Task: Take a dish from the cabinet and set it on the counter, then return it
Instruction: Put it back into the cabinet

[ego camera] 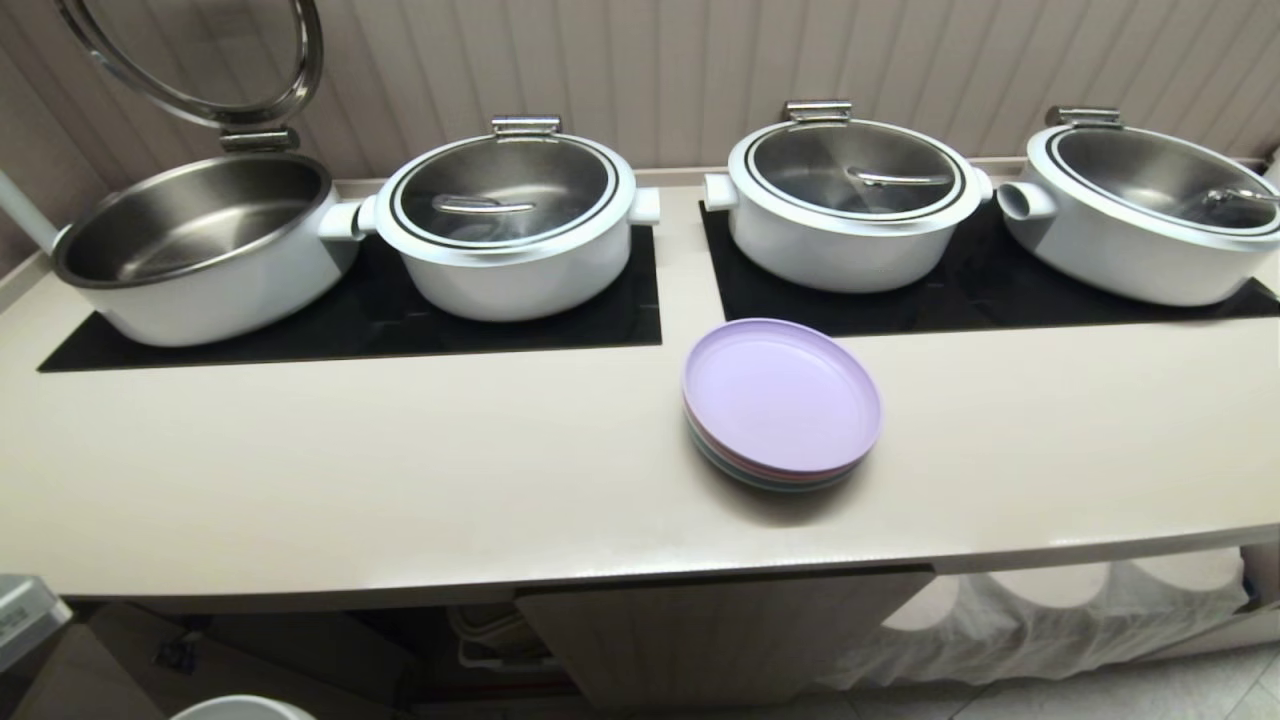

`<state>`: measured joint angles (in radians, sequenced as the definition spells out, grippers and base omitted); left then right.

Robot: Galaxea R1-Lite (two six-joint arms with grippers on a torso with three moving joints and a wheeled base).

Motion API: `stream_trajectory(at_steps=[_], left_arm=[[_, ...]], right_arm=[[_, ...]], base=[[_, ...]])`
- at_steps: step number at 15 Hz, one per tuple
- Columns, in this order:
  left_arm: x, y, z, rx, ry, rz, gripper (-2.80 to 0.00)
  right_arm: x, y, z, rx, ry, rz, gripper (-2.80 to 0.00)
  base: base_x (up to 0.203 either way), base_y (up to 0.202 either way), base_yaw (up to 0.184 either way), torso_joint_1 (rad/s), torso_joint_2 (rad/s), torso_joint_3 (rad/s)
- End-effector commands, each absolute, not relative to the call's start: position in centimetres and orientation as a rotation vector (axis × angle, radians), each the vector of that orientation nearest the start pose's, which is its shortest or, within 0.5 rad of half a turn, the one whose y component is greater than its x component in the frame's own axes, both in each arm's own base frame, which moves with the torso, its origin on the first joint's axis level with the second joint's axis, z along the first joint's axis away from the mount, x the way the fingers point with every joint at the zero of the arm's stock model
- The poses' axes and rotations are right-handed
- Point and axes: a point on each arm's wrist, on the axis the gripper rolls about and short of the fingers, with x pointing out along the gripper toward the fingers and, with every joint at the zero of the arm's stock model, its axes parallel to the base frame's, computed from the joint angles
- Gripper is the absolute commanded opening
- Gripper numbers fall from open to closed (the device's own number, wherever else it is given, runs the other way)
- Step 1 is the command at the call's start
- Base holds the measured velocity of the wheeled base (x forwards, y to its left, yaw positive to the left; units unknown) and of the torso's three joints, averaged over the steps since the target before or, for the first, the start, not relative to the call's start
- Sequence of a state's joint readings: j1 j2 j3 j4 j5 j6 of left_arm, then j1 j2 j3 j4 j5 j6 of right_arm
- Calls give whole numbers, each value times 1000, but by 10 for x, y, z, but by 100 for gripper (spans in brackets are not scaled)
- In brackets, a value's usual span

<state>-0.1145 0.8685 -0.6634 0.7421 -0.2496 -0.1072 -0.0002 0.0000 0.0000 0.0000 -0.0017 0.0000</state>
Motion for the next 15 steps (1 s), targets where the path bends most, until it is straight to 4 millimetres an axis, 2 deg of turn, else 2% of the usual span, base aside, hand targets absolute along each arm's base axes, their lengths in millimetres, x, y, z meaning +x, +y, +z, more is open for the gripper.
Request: stream_trajectory(at_steps=[1,7,15], left_arm=[[54,-12,184,-164,988,-282,-280],[57,-12,181,-167,1018,-281,-280],[60,-14,178,-167,1046,-293,-280]], right_arm=[[-23,0,75,0,0,-2,-280],[-23,0,75,0,0,0,-280],[-23,0,75,0,0,-1,-280]], base=[[0,0,0,0,0,0],[0,0,0,0,0,0],[0,0,0,-127,273,141]])
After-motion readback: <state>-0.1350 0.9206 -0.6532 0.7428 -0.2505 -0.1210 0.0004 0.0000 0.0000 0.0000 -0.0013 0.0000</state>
